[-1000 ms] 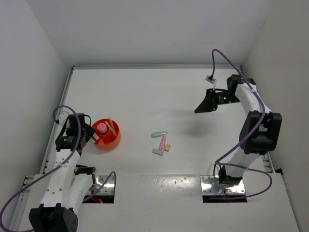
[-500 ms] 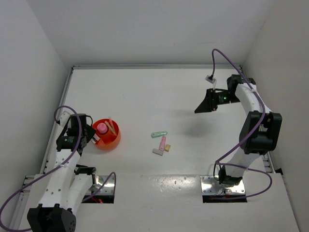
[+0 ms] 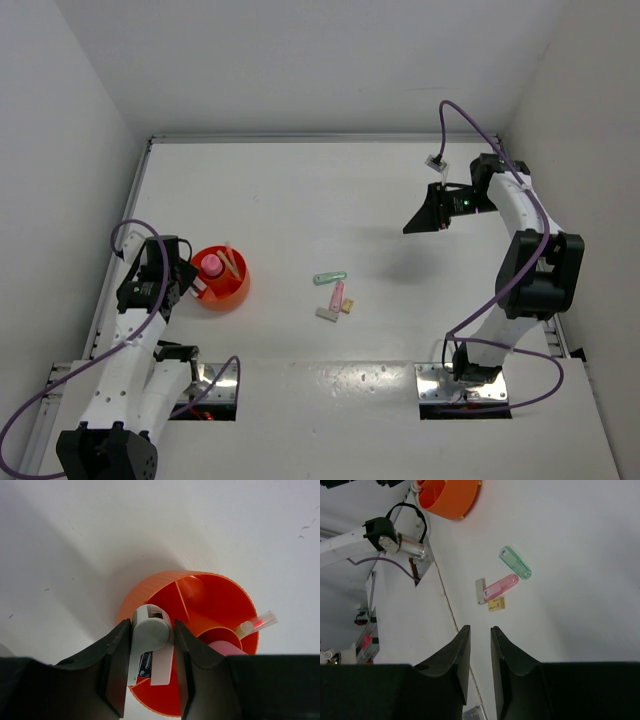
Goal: Sort the stationery into containers
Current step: Place the stapler in the storage box.
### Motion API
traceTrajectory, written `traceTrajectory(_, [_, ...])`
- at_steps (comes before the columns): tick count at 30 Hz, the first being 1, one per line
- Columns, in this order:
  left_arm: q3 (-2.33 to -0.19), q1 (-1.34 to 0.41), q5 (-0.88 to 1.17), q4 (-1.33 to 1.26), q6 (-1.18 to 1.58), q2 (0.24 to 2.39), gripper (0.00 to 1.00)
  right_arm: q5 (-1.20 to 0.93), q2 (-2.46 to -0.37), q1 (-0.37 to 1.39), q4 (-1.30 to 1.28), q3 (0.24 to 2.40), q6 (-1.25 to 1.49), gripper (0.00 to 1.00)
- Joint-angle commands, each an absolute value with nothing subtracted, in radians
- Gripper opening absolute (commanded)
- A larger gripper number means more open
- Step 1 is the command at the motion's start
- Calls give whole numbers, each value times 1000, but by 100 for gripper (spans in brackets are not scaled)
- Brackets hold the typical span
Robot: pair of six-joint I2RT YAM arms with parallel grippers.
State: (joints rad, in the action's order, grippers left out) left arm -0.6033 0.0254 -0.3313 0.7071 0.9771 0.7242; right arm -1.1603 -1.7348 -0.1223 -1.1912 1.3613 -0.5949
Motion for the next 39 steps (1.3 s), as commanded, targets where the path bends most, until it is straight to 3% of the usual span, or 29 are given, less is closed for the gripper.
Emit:
traceTrajectory(1, [-621,14,-356,712,982,713,39,-1200,-1736,-120,-1193,1399,-630,23])
traceTrajectory(6, [-630,14,-356,712,982,713,41,-1200,-1746,-120,-1193,1399,-630,23])
traceTrajectory(9, [-630,14,-356,712,991,713,46,-1200,-1746,-120,-1193,1399,-630,23])
traceTrajectory(19, [-630,14,-356,712,991,713,47,-1209,-1746,-120,-1203,1399,-640,23])
traceTrajectory(22, [-630,14,-356,712,991,713,52,-1209,-1746,-120,-1203,1399,-640,23])
traceTrajectory(39, [-673,14,-385,752,991,675,54,-1209,-1746,-120,-1203,1399,-640,23])
